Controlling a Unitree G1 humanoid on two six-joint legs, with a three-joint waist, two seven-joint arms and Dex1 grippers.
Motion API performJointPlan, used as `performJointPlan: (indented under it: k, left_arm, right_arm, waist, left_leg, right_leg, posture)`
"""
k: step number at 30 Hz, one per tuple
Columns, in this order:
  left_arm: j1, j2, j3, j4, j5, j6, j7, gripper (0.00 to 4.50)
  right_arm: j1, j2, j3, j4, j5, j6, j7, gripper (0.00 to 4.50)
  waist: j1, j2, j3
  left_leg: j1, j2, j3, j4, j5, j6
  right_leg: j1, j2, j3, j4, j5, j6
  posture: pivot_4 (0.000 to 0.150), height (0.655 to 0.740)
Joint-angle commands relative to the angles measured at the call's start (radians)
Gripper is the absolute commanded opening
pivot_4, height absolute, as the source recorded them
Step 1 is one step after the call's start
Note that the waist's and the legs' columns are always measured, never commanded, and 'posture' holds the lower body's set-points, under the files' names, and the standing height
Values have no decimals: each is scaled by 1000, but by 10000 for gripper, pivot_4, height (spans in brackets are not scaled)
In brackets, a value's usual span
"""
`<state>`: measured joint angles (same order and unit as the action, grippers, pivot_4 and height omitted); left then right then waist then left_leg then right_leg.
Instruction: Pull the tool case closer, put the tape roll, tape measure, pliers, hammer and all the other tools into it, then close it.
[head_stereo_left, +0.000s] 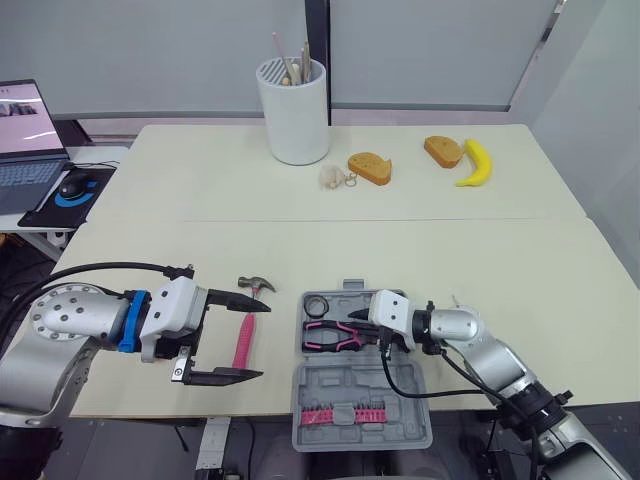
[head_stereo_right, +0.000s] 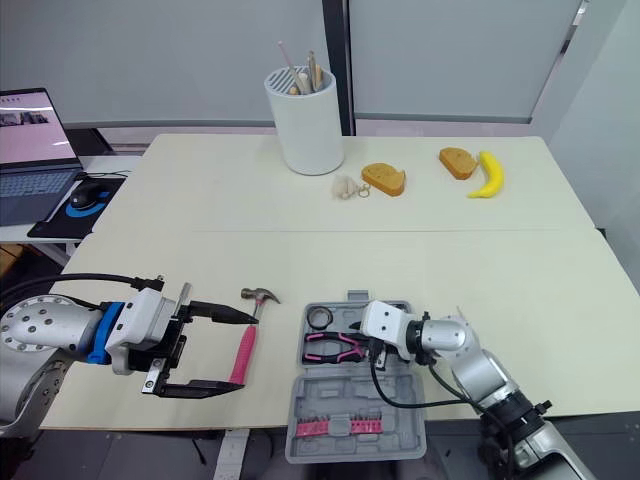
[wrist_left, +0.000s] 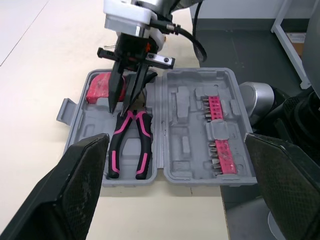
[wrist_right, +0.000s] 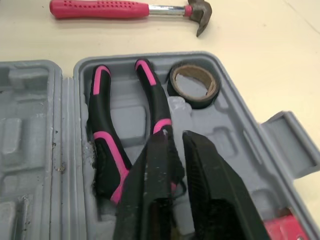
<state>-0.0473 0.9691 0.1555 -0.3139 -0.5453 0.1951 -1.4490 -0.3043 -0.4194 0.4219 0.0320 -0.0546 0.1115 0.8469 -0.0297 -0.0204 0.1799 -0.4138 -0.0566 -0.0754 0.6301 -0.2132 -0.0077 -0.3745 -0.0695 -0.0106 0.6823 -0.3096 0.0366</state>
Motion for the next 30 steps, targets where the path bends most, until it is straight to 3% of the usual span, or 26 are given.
performJointPlan:
  k: [1, 8, 14, 30]
  left_arm:
    - [-9, 3, -4, -11, -1, -8, 1, 45000]
    - [-12, 3, -13, -17, -3, -3, 8, 45000]
    - [-9, 2, -14, -24, -3, 2, 20, 45000]
    - [16, -12, -14, -40, 0, 1, 55, 45000]
  right_arm:
    - [-2, 3, -5, 4, -7, -33, -4, 77]
    - [-10, 1, 33, 87, -62, -17, 1, 77]
    - [-6, -2, 53, 129, -90, -20, 2, 77]
    - [-22, -16, 33, 128, -80, -20, 8, 77]
  waist:
    - [0, 0, 0]
    - [-1, 0, 0]
    - [0, 0, -1]
    - [0, -2, -3]
  left_leg:
    - [0, 0, 0, 0, 0, 0]
    - [2, 0, 0, 0, 0, 0]
    - [15, 1, 1, -2, 0, 0]
    - [15, 1, 1, -2, 0, 0]
  right_leg:
    - [0, 0, 0, 0, 0, 0]
    - [2, 1, 0, 0, 0, 0]
    - [9, 1, 1, -1, 0, 0]
    - [9, 0, 1, -1, 0, 0]
  posture:
    - [1500, 7400]
    - [1500, 7400]
    - [1500, 7400]
    - [1500, 7400]
